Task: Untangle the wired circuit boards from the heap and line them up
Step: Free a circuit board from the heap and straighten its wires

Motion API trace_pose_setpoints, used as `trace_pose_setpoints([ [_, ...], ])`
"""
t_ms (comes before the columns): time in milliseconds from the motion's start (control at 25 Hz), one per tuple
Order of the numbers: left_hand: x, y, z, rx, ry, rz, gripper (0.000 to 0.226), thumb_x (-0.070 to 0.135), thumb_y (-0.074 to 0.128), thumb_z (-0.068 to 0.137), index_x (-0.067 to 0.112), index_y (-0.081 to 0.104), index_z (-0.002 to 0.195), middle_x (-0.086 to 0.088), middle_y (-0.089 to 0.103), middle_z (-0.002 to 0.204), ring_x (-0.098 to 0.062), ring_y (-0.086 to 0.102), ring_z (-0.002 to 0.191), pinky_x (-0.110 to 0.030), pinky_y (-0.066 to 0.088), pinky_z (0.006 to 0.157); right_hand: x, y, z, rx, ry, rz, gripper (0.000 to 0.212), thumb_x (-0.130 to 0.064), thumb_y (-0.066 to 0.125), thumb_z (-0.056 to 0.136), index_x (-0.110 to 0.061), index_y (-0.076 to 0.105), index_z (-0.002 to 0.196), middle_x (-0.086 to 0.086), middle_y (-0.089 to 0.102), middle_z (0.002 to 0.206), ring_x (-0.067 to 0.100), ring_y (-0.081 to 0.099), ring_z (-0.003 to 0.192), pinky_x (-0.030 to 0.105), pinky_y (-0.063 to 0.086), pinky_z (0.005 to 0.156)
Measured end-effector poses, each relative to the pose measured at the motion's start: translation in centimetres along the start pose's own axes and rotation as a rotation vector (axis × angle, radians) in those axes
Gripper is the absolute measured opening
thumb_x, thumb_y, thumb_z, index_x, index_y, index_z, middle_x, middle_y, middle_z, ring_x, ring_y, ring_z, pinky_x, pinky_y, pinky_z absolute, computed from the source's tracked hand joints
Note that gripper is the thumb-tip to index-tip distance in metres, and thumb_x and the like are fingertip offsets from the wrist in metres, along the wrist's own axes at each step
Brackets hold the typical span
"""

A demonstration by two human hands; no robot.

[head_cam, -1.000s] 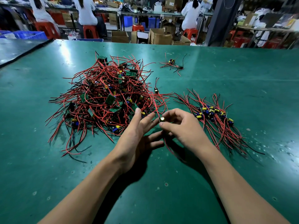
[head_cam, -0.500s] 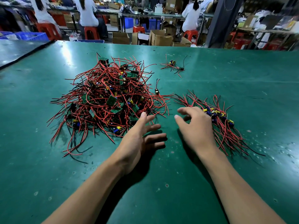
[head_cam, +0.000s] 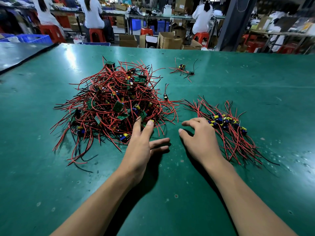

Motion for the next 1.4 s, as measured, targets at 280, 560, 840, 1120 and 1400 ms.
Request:
trace_pose_setpoints([
  [280, -0.2, 0.2, -0.1, -0.013, -0.070, -0.006, 0.026, 0.034, 0.045, 0.102, 0.019, 0.061, 0.116, 0.003, 0.062, 0.126, -0.031, 0.074, 0.088, -0.039, 0.062, 0.071, -1.6, 0.3, -0.4, -0.032, -0.073, 0.137, 0.020, -0.021, 0.073, 0.087, -0.015, 0.076, 0.106, 0.000, 0.069, 0.102, 0.011, 0.062, 0.085, 0.019, 0.044, 0.085],
  [560, 0.3, 2.4, -2.6, -0.308, -0.187, 0.126, 0.047, 0.048, 0.059, 0.085, 0.004, 0.076, 0.087, -0.025, 0.071, 0.081, -0.028, 0.066, 0.060, -0.031, 0.057, 0.058, -2.4, 1.1, -0.9, -0.285, -0.161, 0.208, 0.062, -0.036, 0.067, 0.072, -0.019, 0.064, 0.131, -0.002, 0.067, 0.101, 0.018, 0.062, 0.089, 0.032, 0.051, 0.087],
  [840, -0.4, 3.7, -3.8, -0.530, -0.263, 0.096, 0.032, 0.038, 0.063, 0.086, 0.010, 0.075, 0.093, -0.014, 0.073, 0.098, -0.022, 0.069, 0.069, -0.024, 0.053, 0.060, -2.7, 1.3, -0.6, -0.159, -0.145, 0.435, 0.048, -0.032, 0.078, 0.079, -0.036, 0.065, 0.125, -0.029, 0.063, 0.082, -0.002, 0.055, 0.061, 0.008, 0.041, 0.061],
  [1120, -0.4, 2.8, -2.9, -0.563, -0.287, 0.050, 0.035, 0.044, 0.065, 0.085, 0.015, 0.075, 0.103, -0.013, 0.072, 0.110, -0.023, 0.071, 0.079, -0.027, 0.056, 0.068, -3.1, -0.3, -0.6, -0.025, -0.265, 0.442, 0.039, -0.024, 0.073, 0.089, -0.026, 0.067, 0.128, -0.010, 0.065, 0.090, 0.001, 0.060, 0.069, 0.014, 0.045, 0.071],
  [1400, -0.2, 1.6, -1.5, -0.370, -0.277, 0.028, 0.026, 0.037, 0.075, 0.077, 0.011, 0.072, 0.082, -0.013, 0.072, 0.088, -0.019, 0.063, 0.057, -0.026, 0.052, 0.049, -1.5, -0.6, 0.4, -0.106, 0.424, 1.257, 0.020, -0.037, 0.065, 0.087, -0.018, 0.066, 0.089, 0.002, 0.074, 0.086, 0.010, 0.060, 0.055, 0.022, 0.044, 0.055],
])
Point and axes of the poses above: each hand's wrist, its own z-axis towards the middle knuckle, its own y-axis out of the palm, x = y × z, the point moved 5 cm from there along z, towards the middle knuckle
